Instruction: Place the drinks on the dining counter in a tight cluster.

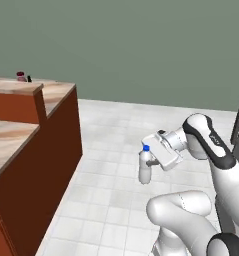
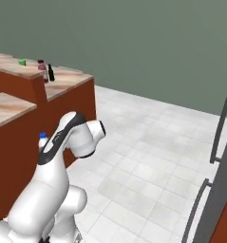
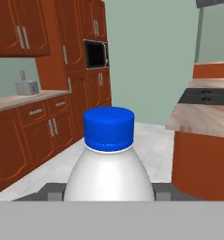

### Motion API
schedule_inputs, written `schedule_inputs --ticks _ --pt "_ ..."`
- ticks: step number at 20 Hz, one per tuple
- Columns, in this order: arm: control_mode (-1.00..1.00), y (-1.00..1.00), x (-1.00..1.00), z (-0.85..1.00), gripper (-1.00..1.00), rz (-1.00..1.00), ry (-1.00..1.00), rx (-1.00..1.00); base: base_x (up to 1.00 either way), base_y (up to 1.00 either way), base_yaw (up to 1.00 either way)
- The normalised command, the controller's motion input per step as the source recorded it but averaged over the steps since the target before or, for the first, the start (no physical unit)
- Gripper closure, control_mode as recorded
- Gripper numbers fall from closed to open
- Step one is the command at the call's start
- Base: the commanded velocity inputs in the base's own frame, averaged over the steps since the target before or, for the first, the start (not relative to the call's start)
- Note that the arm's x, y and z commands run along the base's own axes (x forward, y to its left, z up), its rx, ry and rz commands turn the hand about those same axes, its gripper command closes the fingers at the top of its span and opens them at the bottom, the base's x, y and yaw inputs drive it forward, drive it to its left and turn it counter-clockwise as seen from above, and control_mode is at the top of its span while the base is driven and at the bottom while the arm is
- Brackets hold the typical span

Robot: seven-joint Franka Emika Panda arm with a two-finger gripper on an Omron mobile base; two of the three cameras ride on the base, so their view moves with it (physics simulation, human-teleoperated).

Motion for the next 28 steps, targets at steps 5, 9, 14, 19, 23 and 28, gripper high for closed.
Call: schedule_inputs --ticks 5,9,14,19,23,28 --pt "1.0 0.0 0.0 0.0 1.0 0.0 0.0 0.0 0.89 0.12 0.05" --pt "1.0 0.0 0.0 0.0 1.0 0.0 0.0 0.0 0.9 0.09 0.05" --pt "1.0 0.0 0.0 0.0 1.0 0.0 0.0 0.0 0.91 0.08 0.05" --pt "1.0 0.0 0.0 0.0 1.0 0.0 0.0 0.0 0.91 0.09 0.08" --pt "1.0 0.0 0.0 0.0 1.0 0.0 0.0 0.0 0.91 0.08 0.16" --pt "1.0 0.0 0.0 0.0 1.0 0.0 0.0 0.0 0.9 0.08 0.22"
